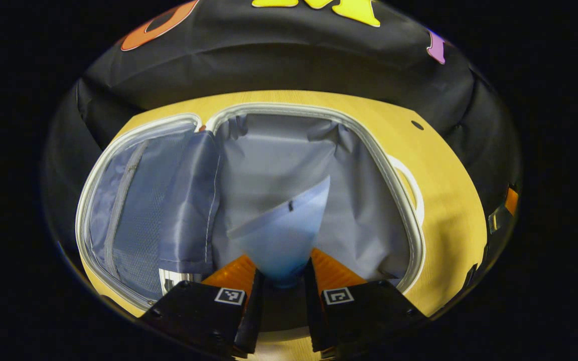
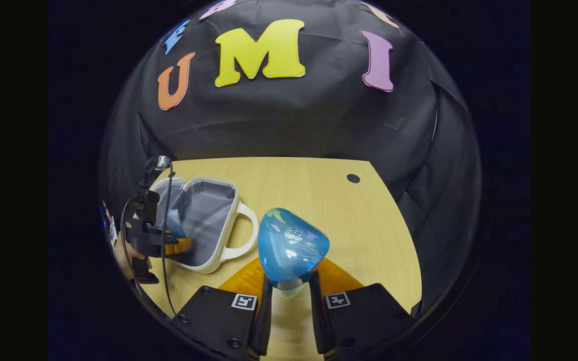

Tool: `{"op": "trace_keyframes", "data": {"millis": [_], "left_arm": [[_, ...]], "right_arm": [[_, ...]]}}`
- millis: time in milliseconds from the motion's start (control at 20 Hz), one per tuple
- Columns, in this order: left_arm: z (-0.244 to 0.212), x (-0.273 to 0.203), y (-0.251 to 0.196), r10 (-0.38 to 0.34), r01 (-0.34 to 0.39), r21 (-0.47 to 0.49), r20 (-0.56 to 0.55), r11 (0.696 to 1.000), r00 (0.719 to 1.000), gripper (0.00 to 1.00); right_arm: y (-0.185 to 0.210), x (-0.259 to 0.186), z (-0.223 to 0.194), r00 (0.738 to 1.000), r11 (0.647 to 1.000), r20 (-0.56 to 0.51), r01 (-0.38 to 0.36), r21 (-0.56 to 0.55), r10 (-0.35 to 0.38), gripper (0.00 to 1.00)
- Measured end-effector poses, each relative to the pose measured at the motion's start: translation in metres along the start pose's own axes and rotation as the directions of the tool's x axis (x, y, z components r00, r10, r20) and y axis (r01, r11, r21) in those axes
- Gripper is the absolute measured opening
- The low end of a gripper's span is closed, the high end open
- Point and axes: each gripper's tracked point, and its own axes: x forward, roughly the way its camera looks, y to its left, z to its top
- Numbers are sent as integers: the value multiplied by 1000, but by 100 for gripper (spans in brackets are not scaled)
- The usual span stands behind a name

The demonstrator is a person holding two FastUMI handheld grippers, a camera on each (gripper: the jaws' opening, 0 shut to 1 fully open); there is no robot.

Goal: First open the suitcase, pack the skin care products into it, and then close the suitcase.

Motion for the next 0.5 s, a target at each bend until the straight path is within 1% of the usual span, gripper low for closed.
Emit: {"op": "trace_keyframes", "data": {"millis": [100,150,200,250,300,400,500], "left_arm": [[3,0,3,32,-31,49,-18,998,999,42],[6,3,1,34,-33,62,-17,998,999,42],[7,4,2,38,-37,67,-18,997,999,42],[8,5,2,41,-39,75,-22,996,999,42],[9,6,2,43,-41,80,-23,996,999,42],[11,7,6,65,-63,94,-23,994,998,42],[12,10,5,69,-66,104,-23,992,997,42]], "right_arm": [[2,2,-4,1000,1000,-19,6,10,-6,33],[3,3,-6,1000,1000,-24,5,15,-5,33],[5,4,-4,1000,1000,-26,4,17,-4,33],[6,2,-5,1000,1000,-23,5,15,-4,30],[7,2,-3,1000,1000,-17,5,10,-5,32],[9,2,1,1000,1000,-8,4,6,-4,33],[7,1,3,1000,1000,-5,9,14,-9,33]]}}
